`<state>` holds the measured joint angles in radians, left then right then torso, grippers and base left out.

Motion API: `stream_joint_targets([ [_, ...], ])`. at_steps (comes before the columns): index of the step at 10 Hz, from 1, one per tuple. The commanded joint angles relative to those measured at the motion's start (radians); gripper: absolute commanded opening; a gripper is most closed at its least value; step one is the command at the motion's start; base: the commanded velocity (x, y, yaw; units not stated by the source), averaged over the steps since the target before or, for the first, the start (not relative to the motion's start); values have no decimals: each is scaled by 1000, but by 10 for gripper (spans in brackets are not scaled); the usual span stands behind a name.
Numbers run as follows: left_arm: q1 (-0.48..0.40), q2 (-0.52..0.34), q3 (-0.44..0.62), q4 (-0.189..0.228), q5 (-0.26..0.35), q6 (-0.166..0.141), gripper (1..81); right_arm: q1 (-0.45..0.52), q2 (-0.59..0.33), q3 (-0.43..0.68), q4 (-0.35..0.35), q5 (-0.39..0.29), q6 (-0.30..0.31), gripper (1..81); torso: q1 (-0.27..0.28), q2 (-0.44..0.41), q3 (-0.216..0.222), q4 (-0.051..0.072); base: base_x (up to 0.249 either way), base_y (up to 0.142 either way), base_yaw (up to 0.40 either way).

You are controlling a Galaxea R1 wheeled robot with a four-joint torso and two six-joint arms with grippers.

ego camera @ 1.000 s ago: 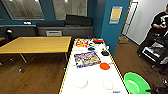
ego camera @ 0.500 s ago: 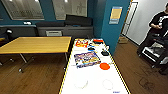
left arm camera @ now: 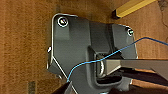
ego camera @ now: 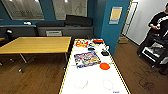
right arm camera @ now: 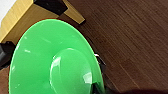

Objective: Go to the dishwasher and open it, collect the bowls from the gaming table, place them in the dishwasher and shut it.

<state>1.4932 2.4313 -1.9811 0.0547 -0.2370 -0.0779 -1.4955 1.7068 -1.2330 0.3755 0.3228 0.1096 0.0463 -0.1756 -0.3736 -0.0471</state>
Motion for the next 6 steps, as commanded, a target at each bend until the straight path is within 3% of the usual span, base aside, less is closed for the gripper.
stream_joint_targets([
  [1, -30, -294, 302, 2, -74, -46, 811, -216, 203, -118, -152, 272, -79, 10, 0, 0, 0, 0, 0, 0, 0],
  [2, -70, -376, 400, -6, -77, -64, 811, -219, 252, -142, -162, 272, -105, 10, 0, 0, 0, 0, 0, 0, 0],
  [3, -121, -454, 499, -1, -77, -103, 811, -227, 296, -161, -165, 272, -125, 10, 0, 0, 0, 0, 0, 0, 0],
  [5, -243, -606, 694, -10, -65, -123, 811, -227, 359, -181, -170, 271, -156, 10, 0, 0, 0, 0, 0, 0, 0],
  [6, -315, -656, 760, -36, -38, -161, 811, -228, 378, -184, -172, 271, -172, 10, -1, 0, 0, 0, 0, 0, 0],
])
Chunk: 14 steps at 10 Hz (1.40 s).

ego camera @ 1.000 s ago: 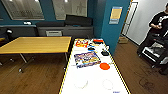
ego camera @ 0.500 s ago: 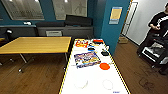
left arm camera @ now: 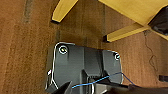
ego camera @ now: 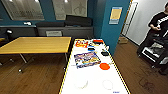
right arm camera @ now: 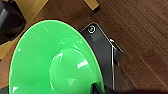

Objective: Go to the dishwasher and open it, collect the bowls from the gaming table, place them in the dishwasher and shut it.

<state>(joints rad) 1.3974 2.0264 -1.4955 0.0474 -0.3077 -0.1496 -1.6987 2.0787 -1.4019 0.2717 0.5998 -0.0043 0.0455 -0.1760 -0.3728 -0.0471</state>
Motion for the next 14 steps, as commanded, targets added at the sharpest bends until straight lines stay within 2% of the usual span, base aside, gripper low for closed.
stream_joint_targets([
  [1, -299, -279, 311, -58, 103, -123, 811, -22, 29, -20, -68, -8, -71, 10, 0, 0, 0, 0, 0, 0, 0],
  [2, -382, -296, 339, -81, 153, -150, 811, -19, 49, -26, -66, -8, -79, 10, 0, 0, 0, 0, 0, 0, 0],
  [3, -479, -304, 356, -96, 230, -166, 811, -16, 78, -46, -66, -11, -82, 10, 0, 0, 0, 0, 0, 0, 0],
  [5, -655, -287, 356, -126, 400, -176, 811, -11, 120, -104, -66, -17, -82, 10, 0, 0, 0, 0, 0, 0, 0],
  [6, -712, -276, 354, -127, 481, -186, 811, -26, 108, -144, -54, -17, -71, 10, 0, 0, 0, 0, 0, 0, 0],
  [7, -735, -268, 344, -126, 498, -189, 811, -42, 74, -190, -52, -15, -63, 10, 0, 0, 0, 0, 0, 0, 0],
  [8, -755, -261, 331, -126, 502, -189, 811, -59, 42, -209, -49, -11, -37, 10, 0, 0, 0, 0, 0, 0, 0],
  [9, -792, -242, 311, -129, 536, -194, 811, -65, 16, -230, -60, -9, 1, 10, 0, 0, 0, 0, 0, 0, 0],
  [10, -833, -221, 294, -132, 564, -216, 811, -62, 5, -230, -62, -9, 10, 10, 0, 0, 0, 0, 0, 0, 0],
  [11, -883, -185, 268, -133, 616, -260, 811, -59, -1, -219, -62, -9, 13, 10, 0, 0, 0, 0, 0, 0, 0],
  [13, -984, -114, 195, -130, 688, -375, 811, -37, 5, -212, -63, -17, 21, 10, 0, 0, 0, 0, 0, 0, 0],
  [14, -1025, -57, 133, -130, 745, -400, 811, -26, 7, -202, -65, -23, 21, 10, 0, 0, 0, 0, 0, 0, 0],
])
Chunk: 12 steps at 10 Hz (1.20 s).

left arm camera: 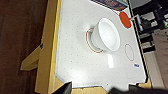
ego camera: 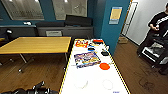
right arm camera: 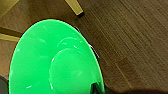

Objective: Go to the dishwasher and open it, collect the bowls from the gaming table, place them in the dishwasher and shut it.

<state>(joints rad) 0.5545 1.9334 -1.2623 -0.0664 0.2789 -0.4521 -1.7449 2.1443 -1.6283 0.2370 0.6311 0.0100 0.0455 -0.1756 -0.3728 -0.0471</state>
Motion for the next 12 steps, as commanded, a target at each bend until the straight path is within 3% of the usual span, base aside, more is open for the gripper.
stream_joint_targets([
  [1, -219, 87, -155, -16, 200, -109, 811, 32, -56, 25, -30, -57, 7, 10, 0, 0, 0, 0, 0, 0, 0],
  [2, -239, 147, -227, -19, 213, -138, 811, 43, -51, 25, -30, -77, 7, 10, 0, 0, 0, 0, 0, 0, 0],
  [4, -244, 199, -298, -10, 198, -272, 811, 50, -45, 25, -28, -80, 7, 10, 0, 0, 0, 0, 0, 0, 0],
  [5, -244, 223, -334, -10, 197, -296, 811, 55, -44, 25, -28, -91, 7, 10, 0, 0, 0, 0, 0, 0, 0],
  [10, -241, 401, -489, -1, 194, -289, 811, 69, -44, 29, -24, -111, 7, 10, 1, 0, 0, 0, 0, 0, 0],
  [12, -235, 463, -511, 33, 213, -290, 811, 69, -44, 22, -19, -111, 8, 10, 1, 0, 0, 0, 0, 0, 0],
])
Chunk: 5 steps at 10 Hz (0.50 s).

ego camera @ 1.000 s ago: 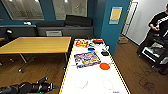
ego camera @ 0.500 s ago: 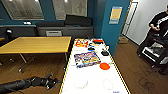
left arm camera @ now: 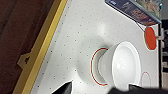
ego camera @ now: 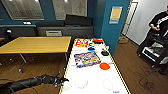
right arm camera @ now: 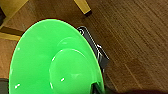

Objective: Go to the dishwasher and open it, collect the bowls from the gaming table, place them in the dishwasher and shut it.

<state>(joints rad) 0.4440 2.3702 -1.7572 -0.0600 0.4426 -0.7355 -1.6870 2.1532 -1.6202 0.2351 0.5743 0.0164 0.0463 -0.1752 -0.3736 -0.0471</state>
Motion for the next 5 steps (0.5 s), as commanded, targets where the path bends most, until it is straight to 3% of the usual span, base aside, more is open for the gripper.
stream_joint_targets([
  [1, -117, 48, -42, 28, 50, -7, 811, 12, -50, 14, -17, -54, 2, 10, 0, 0, 0, 0, 0, 0, 0],
  [4, -100, 123, -114, 48, 50, -12, 811, 16, -48, 17, -25, -57, 2, 10, 0, 0, 0, 0, 0, 0, 0],
  [5, -100, 136, -154, 37, 50, -39, 811, 16, -46, 14, -25, -57, 2, 10, 0, 0, 0, 0, 0, 0, 0],
])
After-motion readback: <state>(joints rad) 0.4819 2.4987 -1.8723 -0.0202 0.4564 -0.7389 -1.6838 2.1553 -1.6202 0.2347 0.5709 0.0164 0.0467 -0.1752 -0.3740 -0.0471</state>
